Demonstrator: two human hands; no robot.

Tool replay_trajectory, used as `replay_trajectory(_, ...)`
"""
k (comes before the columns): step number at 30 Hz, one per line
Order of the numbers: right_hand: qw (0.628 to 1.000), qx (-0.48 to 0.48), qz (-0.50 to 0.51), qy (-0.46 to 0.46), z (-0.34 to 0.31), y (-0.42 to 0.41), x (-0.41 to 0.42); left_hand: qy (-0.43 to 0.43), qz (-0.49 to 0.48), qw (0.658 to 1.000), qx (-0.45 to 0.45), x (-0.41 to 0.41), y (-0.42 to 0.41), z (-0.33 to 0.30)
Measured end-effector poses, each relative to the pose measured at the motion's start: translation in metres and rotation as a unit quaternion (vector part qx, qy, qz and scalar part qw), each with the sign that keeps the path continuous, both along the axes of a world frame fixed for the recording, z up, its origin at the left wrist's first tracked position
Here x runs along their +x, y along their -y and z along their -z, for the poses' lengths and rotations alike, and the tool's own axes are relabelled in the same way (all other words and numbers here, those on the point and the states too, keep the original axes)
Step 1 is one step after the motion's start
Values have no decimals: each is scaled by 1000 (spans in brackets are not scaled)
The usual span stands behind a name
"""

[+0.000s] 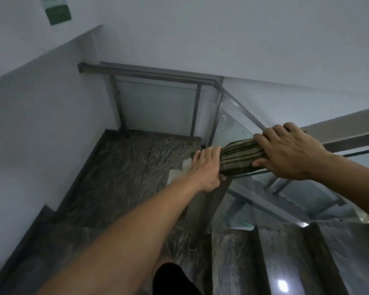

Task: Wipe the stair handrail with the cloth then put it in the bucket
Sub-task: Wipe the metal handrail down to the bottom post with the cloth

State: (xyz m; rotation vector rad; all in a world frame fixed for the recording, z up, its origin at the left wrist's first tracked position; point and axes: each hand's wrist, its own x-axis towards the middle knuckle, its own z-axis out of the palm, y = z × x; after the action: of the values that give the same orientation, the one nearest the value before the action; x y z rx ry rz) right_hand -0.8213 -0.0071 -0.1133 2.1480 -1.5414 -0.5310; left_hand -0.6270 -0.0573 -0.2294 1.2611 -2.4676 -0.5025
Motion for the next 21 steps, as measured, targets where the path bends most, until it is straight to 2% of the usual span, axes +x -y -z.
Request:
replay_trajectory(2, 999, 18, 36, 4, 1, -3, 6, -7, 38, 999, 10, 12, 6, 3)
replay_trajectory(4, 998, -5, 63, -16, 7, -9, 10, 0, 92, 996, 21, 24, 13, 7)
replay_trajectory(5, 996, -26, 79, -15, 12, -12, 11, 7, 126, 992, -1, 28, 20, 11)
replay_trajectory(8, 987, -72, 145, 18, 32, -22, 20, 22, 235, 960, -149, 37, 44, 26)
replay_trajectory(10, 975, -93, 198, 41, 42, -28, 29, -6, 294, 940, -174, 39, 58, 33)
replay_trajectory(13, 963, -95, 238, 78, 43, -26, 48, -55, 344, 929, -125, 44, 68, 38)
replay_trajectory(21, 925, -94, 353, 104, 50, -12, 83, -93, 429, 897, -43, 61, 88, 50)
